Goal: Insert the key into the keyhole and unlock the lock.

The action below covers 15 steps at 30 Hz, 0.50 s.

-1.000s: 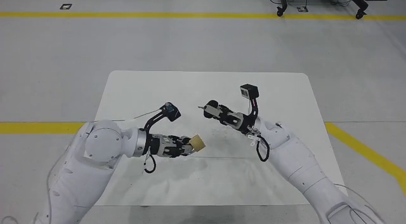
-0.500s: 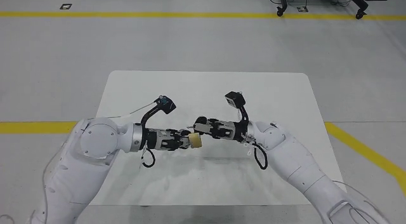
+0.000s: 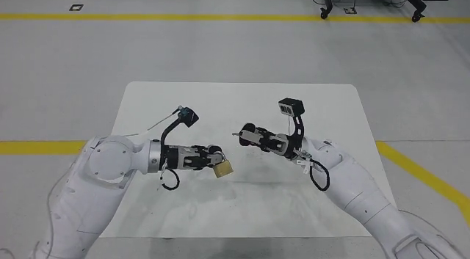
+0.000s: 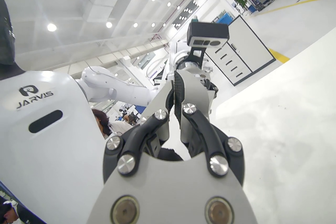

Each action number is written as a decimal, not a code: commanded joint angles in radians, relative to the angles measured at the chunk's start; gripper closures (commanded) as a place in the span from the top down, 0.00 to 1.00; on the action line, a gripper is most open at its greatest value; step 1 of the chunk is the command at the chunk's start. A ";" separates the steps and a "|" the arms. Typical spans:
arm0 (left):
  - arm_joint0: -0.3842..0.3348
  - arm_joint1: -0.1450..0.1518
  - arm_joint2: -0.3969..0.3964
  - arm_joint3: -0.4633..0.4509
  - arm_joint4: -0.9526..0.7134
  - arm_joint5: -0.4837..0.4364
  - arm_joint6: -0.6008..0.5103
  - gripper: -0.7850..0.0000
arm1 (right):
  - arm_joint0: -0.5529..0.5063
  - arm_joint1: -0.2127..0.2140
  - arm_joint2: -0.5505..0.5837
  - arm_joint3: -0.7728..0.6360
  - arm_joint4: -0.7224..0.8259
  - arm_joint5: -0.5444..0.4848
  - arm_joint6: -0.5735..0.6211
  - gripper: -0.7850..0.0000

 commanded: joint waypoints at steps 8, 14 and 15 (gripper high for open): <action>-0.034 -0.014 0.017 0.163 -0.213 0.170 0.081 0.00 | -0.038 0.007 0.023 -0.043 0.034 0.056 -0.030 0.00; -0.169 -0.033 0.063 0.300 -0.324 0.299 0.093 0.00 | -0.173 0.045 0.095 -0.111 0.267 0.254 0.082 0.00; -0.169 -0.033 0.063 0.300 -0.324 0.299 0.093 0.00 | -0.185 0.049 0.107 -0.118 0.282 0.260 0.096 0.00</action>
